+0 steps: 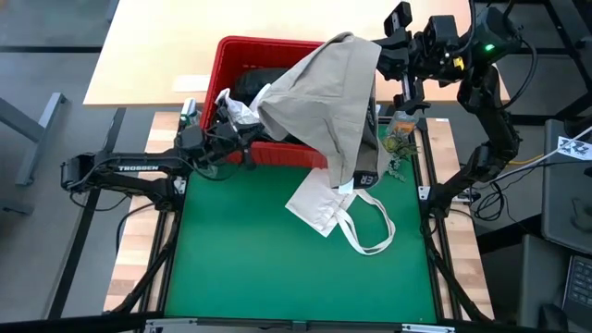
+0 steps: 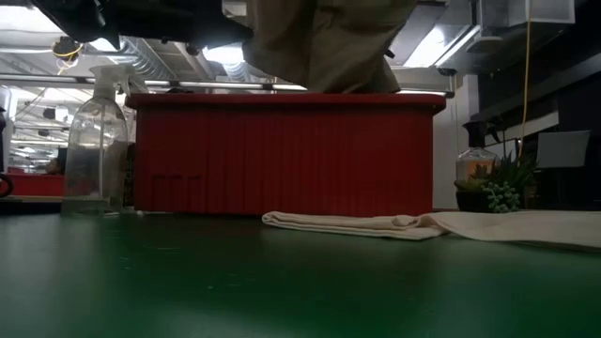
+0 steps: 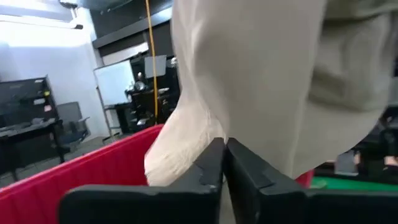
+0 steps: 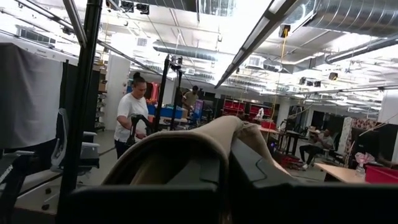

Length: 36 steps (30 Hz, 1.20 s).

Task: Fold laundry
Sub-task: Fold the brown shorts

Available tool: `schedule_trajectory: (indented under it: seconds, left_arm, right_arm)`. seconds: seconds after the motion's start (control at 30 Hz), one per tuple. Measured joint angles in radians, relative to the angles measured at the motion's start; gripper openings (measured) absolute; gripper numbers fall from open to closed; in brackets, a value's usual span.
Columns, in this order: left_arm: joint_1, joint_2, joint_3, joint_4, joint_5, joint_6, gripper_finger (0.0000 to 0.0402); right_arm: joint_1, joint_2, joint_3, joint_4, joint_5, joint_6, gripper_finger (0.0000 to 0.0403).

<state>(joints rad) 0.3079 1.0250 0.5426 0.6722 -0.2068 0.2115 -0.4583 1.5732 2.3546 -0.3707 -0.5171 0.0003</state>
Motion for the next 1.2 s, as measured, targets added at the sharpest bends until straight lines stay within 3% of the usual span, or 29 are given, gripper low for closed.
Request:
schedule_trajectory:
  seconds: [0.37,0.63,1.0,1.2]
  left_arm:
    - [-0.182,-0.195,0.0,0.005,0.007,0.0,0.0001]
    - [-0.366,-0.325,0.0,0.004,-0.019,-0.001,0.0001]
    - [-0.641,-0.369,0.078,-0.013,-0.042,0.0,0.0]
    - [-0.764,-0.362,0.203,-0.24,-0.064,-0.009,0.0]
  right_arm:
    - [0.048,-0.096,0.0,-0.154,-0.013,0.004,0.0005]
    - [0.286,-0.106,0.0,-0.208,-0.011,0.003,0.0005]
    - [0.615,-0.104,0.0,-0.222,0.193,0.003,0.0005]
    - [0.762,-0.089,0.0,-0.198,0.279,0.002,0.0005]
